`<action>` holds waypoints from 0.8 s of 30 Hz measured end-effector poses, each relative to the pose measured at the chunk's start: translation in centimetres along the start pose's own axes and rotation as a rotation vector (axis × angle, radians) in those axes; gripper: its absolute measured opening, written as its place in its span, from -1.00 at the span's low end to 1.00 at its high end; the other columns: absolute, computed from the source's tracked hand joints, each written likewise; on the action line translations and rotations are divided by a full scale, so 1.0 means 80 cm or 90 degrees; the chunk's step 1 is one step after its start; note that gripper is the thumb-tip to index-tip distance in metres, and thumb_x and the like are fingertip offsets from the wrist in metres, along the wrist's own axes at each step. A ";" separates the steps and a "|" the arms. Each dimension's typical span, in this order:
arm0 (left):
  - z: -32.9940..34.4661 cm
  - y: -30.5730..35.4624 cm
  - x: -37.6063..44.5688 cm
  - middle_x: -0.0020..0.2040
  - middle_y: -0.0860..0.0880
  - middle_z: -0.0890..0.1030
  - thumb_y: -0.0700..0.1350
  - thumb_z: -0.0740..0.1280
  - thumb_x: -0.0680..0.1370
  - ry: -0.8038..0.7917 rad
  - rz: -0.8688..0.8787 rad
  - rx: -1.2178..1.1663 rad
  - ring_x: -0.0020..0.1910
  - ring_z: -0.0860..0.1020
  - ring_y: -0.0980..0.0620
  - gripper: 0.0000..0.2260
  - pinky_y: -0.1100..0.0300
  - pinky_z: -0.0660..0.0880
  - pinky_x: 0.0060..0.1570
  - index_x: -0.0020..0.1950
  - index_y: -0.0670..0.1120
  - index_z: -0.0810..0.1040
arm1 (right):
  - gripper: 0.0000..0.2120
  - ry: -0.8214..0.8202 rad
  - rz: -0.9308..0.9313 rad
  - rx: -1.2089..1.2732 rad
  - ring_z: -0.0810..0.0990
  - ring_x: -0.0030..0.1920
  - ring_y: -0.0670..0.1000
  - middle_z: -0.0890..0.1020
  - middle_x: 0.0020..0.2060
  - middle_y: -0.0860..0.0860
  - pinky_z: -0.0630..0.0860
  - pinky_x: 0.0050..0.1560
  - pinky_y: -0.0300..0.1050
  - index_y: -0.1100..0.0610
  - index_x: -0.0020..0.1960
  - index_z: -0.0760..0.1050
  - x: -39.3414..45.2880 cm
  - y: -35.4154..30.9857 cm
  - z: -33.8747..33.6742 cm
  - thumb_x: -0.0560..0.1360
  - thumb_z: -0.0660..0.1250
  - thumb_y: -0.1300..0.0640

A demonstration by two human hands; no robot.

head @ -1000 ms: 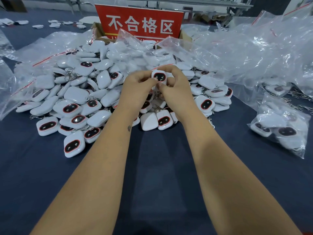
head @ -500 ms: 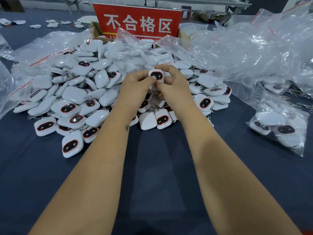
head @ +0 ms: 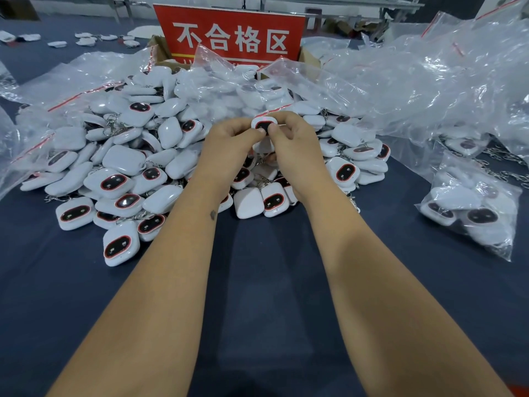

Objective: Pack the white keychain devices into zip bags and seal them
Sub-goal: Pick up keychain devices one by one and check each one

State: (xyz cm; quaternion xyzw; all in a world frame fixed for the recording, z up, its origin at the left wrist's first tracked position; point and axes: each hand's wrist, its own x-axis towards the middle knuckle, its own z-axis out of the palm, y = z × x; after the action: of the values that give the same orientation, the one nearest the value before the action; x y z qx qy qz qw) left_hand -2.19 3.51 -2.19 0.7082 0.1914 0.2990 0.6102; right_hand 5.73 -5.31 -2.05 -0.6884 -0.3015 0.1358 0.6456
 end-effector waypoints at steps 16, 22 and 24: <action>0.006 -0.002 0.002 -0.24 0.09 0.67 -0.12 0.34 0.55 0.080 0.032 0.055 -0.23 0.61 0.17 -0.88 0.26 0.57 -0.18 -0.09 0.06 0.65 | -0.82 -0.002 -0.019 -0.015 0.60 -0.16 -0.09 0.66 -0.21 -0.03 0.58 -0.02 -0.07 0.05 0.03 0.57 -0.003 -0.002 -0.001 0.62 0.22 0.23; 0.010 0.002 0.000 -0.27 0.09 0.66 -0.16 0.35 0.54 0.104 0.057 0.070 -0.29 0.57 0.27 -0.88 0.39 0.48 -0.25 -0.11 0.03 0.65 | -0.80 -0.018 -0.011 0.035 0.59 -0.22 -0.07 0.63 -0.33 -0.07 0.53 -0.17 -0.13 0.05 -0.03 0.58 -0.003 -0.002 -0.004 0.59 0.23 0.28; 0.009 0.004 -0.001 -0.21 -0.08 0.69 -0.15 0.34 0.52 0.105 0.042 0.035 -0.23 0.58 0.11 -0.88 0.18 0.54 -0.15 -0.09 -0.03 0.69 | -0.81 -0.030 -0.011 0.060 0.60 -0.26 -0.12 0.63 -0.38 -0.13 0.52 -0.18 -0.16 0.04 -0.03 0.58 -0.003 -0.003 -0.005 0.58 0.27 0.30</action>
State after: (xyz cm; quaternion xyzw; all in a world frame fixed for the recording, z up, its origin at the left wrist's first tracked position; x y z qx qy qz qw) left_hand -1.77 2.88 -1.95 0.7037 0.2259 0.3708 0.5624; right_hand 5.67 -5.78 -1.79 -0.6512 -0.3159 0.1607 0.6710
